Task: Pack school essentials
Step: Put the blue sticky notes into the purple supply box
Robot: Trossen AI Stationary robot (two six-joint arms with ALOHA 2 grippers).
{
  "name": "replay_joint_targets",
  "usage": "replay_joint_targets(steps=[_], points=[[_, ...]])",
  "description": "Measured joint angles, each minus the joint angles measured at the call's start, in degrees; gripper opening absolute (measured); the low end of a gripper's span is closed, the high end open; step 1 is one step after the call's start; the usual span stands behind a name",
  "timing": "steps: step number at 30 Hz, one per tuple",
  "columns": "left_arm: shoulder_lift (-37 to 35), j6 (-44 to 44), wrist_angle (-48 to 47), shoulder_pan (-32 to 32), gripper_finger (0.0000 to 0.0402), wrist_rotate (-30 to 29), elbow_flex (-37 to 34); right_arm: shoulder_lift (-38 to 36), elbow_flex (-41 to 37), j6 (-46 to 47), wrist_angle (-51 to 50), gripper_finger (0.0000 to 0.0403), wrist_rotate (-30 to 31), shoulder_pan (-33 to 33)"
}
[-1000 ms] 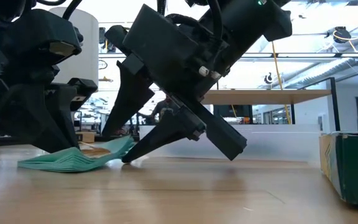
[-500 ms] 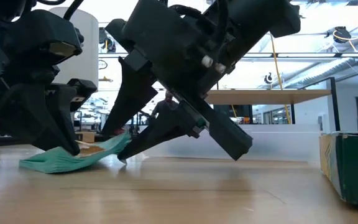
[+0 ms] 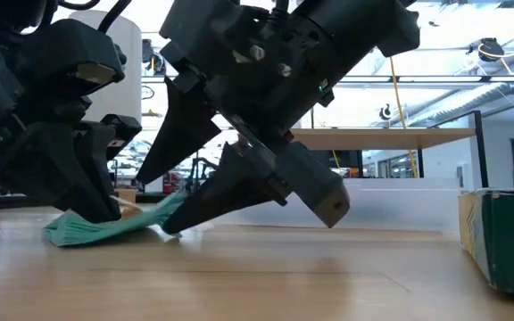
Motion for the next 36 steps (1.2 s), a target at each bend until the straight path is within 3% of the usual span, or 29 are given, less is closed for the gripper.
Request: replay_joint_targets(steps=[25, 36], points=[[0.0, 0.09, -0.98, 0.04, 0.0035, -0.37, 0.0, -3.63, 0.07, -1.87, -0.39, 0.0219, 1.15, -1.19], [0.04, 0.08, -0.86, 0.04, 0.0035, -0.37, 0.0, -3.58, 0.07, 5.8, -7.53, 0.0219, -7.41, -1.19]])
